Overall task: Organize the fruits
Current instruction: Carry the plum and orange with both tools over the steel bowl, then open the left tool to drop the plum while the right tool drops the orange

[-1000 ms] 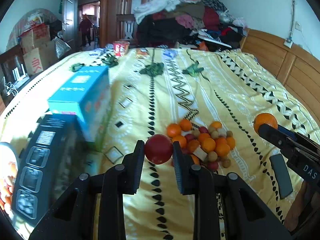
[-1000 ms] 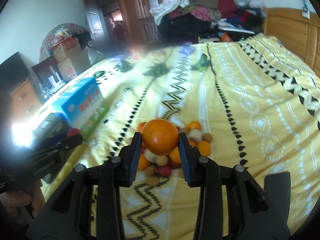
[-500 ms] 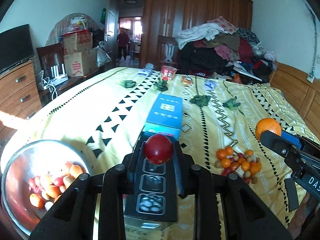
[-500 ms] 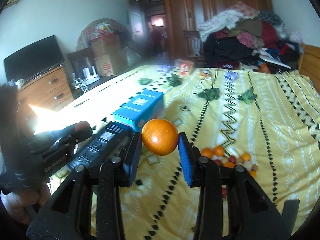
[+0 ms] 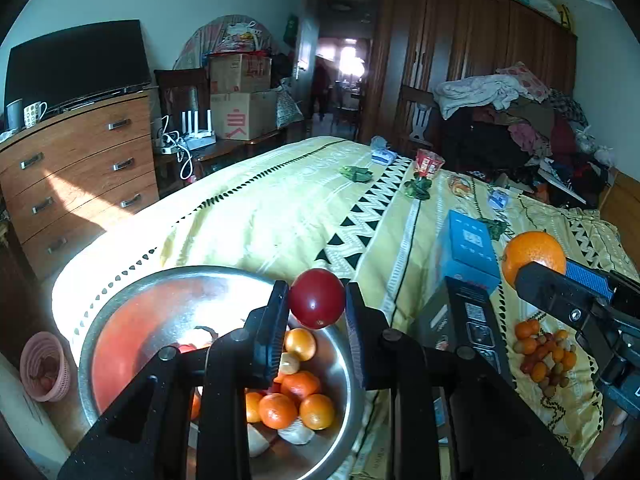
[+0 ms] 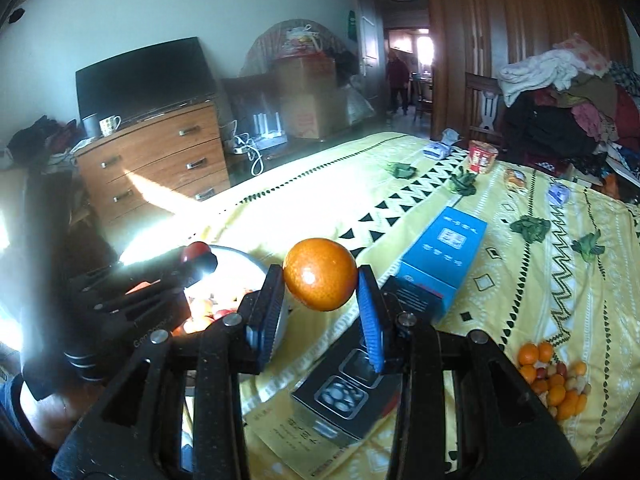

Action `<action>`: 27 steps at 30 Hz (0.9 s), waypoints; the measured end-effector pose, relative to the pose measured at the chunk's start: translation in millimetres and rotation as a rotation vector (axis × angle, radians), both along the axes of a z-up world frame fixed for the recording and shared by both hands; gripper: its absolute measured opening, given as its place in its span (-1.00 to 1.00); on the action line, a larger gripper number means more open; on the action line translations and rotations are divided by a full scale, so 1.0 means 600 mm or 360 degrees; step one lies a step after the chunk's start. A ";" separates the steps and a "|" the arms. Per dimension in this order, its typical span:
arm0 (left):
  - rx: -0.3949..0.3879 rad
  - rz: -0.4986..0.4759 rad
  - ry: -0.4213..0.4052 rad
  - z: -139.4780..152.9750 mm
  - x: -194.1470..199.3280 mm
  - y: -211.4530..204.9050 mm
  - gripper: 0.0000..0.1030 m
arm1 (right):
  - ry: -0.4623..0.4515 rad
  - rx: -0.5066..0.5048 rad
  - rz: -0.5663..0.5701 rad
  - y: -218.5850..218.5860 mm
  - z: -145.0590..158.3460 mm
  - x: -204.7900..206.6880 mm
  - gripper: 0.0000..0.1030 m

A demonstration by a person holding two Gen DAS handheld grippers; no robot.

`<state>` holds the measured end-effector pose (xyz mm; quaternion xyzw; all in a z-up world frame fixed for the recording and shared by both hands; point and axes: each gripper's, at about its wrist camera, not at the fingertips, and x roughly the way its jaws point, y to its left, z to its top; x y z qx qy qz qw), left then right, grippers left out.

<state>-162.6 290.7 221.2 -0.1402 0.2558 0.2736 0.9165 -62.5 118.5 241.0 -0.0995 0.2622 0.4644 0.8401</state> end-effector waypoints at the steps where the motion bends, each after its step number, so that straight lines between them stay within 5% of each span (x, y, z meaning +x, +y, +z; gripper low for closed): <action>1: -0.0011 0.0022 0.0011 -0.005 -0.005 0.013 -0.46 | 0.0011 -0.0009 0.0031 0.018 -0.003 -0.004 -0.28; 15: -0.0203 0.0220 0.0247 -0.111 -0.050 0.138 -0.46 | 0.0282 -0.0190 0.0253 0.160 -0.081 -0.035 -0.27; 27: -0.0166 0.0232 0.0255 -0.116 -0.055 0.145 -0.46 | 0.0306 -0.0262 0.0264 0.190 -0.102 -0.044 -0.27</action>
